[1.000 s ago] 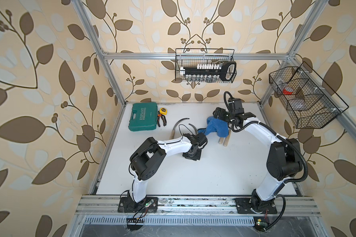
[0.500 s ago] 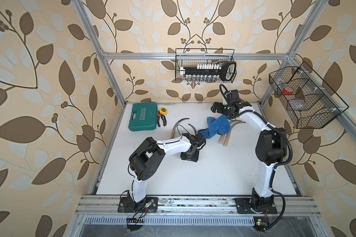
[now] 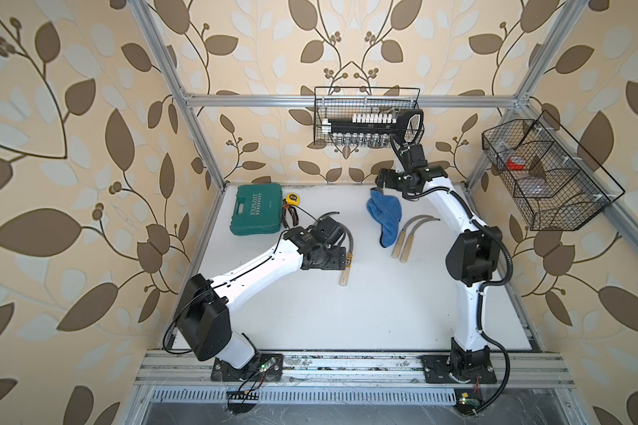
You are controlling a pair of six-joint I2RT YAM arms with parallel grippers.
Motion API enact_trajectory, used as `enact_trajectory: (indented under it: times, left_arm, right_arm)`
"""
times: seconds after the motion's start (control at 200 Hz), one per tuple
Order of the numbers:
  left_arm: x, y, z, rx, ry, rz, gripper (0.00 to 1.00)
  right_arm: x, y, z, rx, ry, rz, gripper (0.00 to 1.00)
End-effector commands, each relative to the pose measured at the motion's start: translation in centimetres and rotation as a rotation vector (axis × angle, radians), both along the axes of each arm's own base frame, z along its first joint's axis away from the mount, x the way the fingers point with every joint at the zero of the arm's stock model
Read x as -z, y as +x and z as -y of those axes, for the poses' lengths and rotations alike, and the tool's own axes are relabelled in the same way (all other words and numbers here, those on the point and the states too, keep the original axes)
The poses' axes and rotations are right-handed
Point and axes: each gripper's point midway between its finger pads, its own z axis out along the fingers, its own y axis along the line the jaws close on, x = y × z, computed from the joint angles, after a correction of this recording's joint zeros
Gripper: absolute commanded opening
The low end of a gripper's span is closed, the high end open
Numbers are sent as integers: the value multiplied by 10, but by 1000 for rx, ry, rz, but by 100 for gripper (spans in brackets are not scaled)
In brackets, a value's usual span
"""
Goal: Wipe small sickles with rags
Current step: Place the small sickle at the center of the board, then reset both arms
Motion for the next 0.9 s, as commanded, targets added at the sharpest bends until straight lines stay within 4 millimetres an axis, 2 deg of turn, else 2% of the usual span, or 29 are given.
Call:
enact_trajectory:
  times: [0.0,0.045,0.085,0.13,0.16,0.175,0.215,0.255,0.295,0.34,0.385,0.43,0.5,0.545,0.6,0.65,0.755,0.79,0.84,0.895]
  left_arm:
    - [-35,6,-35,-80,35,176,99]
    - [-48,10,-57,-150,74,270,99]
    - [-61,14,-87,-267,138,380,99]
    - [-67,10,-128,-439,217,484,99]
    - [-67,8,-145,-512,244,552,99]
    - [-68,9,-148,-523,235,592,99]
    - [-59,13,-145,-406,280,674,99]
    - [-48,16,-139,-273,335,743,99]
    - [-44,15,-149,-282,382,830,99]
    - [-43,12,-165,-314,438,887,99]
    - [-37,13,-182,-359,447,891,99]
    - [-28,21,-187,-321,403,868,99]
    - [-6,32,-205,-322,405,814,99]
    - [18,36,-220,-377,418,765,99]
    - [43,47,-215,-319,388,739,99]
    - [48,62,-212,-295,412,705,99]
    - [63,85,-191,-156,417,637,99]
    - [62,92,-190,-151,426,660,99]
    - [59,99,-189,-146,423,690,99]
    - [63,106,-190,-129,398,704,99]
  right_arm:
    - [-46,-6,38,68,47,265,99]
    - [-52,-26,55,111,46,303,98]
    - [-54,-45,70,157,31,348,99]
    - [-52,-67,83,200,0,388,99]
    - [-49,-81,97,260,-36,407,99]
    - [-46,-89,106,305,-53,411,99]
    - [-37,-107,122,381,-68,415,99]
    - [-28,-121,127,375,-85,440,99]
    - [-17,-136,133,380,-154,495,99]
    - [-3,-155,151,461,-213,529,99]
    - [13,-174,167,531,-256,542,99]
    - [23,-189,179,585,-272,553,98]
    - [25,-200,184,603,-300,525,98]
    - [28,-205,189,618,-330,517,98]
    - [38,-210,191,612,-351,510,98]
    - [54,-212,190,592,-346,524,98]
    - [57,-201,170,445,-316,609,98]
    - [67,-194,163,394,-313,551,98]
    - [70,-181,155,332,-316,533,98]
    - [71,-181,149,295,-301,541,98]
